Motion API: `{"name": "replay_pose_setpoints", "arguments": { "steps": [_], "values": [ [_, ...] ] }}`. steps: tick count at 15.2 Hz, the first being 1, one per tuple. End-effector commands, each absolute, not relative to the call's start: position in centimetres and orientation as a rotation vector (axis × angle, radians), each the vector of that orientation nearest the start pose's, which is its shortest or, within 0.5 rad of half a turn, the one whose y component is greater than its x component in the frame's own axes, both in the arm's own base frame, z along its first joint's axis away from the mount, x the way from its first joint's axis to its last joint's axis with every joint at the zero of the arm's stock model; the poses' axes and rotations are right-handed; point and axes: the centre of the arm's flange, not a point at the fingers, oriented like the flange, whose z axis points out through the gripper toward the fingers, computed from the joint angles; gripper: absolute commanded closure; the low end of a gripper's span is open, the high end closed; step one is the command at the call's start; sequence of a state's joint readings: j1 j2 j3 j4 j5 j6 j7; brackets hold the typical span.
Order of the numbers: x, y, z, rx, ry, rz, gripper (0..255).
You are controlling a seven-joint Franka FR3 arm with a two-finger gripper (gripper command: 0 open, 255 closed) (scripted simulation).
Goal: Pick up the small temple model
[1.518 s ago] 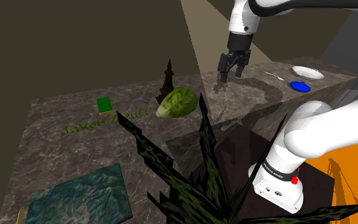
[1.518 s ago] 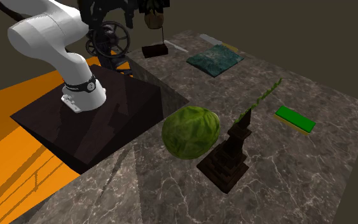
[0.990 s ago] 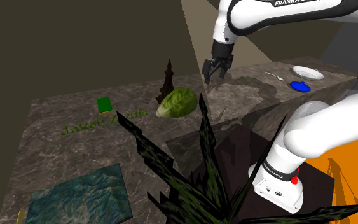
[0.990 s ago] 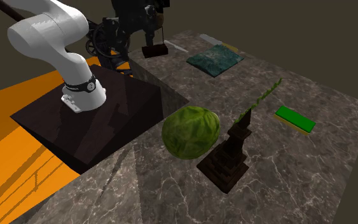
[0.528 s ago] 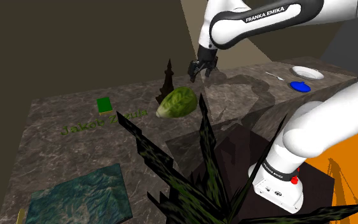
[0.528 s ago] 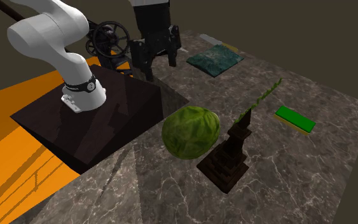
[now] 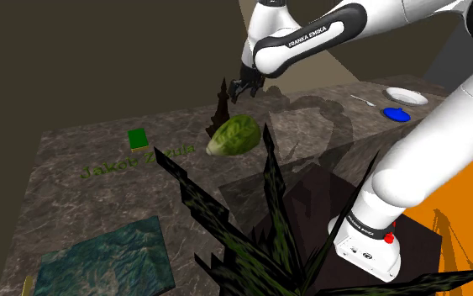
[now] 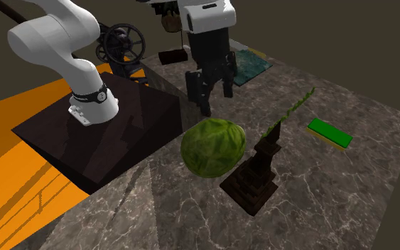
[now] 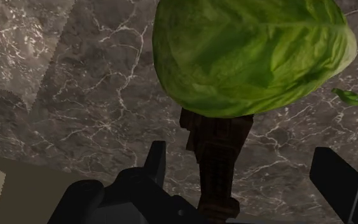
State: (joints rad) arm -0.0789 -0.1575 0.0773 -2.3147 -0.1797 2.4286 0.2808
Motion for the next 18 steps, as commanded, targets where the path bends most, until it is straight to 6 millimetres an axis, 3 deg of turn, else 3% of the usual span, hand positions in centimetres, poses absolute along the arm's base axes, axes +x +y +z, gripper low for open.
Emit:
{"name": "replay_pose_setpoints", "arguments": {
  "steps": [1, 8, 15, 18],
  "values": [
    [53.0, -0.5, 43.0, -3.207, 0.26, -0.532, 0],
    [60.2, -1.2, 41.7, -3.206, 0.259, -0.749, 0],
    [60.2, -1.2, 38.0, -3.206, 0.259, -0.749, 0],
    [60.2, -1.2, 37.7, -3.206, 0.259, -0.749, 0]
  ]
}}
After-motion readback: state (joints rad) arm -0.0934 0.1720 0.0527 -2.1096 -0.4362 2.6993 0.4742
